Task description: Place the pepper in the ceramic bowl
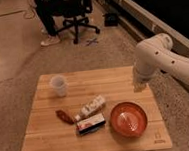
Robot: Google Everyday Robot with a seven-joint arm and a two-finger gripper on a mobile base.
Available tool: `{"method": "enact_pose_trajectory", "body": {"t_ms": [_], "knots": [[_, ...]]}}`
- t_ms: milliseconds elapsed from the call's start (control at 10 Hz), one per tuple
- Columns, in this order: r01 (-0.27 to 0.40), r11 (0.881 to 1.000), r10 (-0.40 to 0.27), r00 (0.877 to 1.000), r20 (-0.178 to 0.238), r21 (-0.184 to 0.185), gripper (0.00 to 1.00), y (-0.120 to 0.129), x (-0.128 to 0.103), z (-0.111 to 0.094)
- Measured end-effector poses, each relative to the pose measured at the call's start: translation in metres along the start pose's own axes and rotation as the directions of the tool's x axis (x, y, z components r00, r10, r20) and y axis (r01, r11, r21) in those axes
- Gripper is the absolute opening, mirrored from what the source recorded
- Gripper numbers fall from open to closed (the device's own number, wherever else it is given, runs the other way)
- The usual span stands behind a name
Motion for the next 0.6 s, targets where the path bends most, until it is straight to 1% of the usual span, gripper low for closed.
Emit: {"method": "enact_pose_trajectory", "body": {"t_ms": [100, 300, 500, 600], "knots": [[0.002, 1.0, -0.002, 1.0, -0.001, 0.002, 0.41, 0.0, 0.0, 0.004], [0.008, 1.0, -0.008, 1.0, 0.001, 0.0, 0.41, 0.0, -0.014, 0.004], [0.005, 1.0, -0.005, 1.0, 0.0, 0.004, 0.41, -0.002, -0.009, 0.002], [0.004, 1.0, -0.004, 1.0, -0.002, 0.0, 0.41, 0.001, -0.004, 0.001]]}}
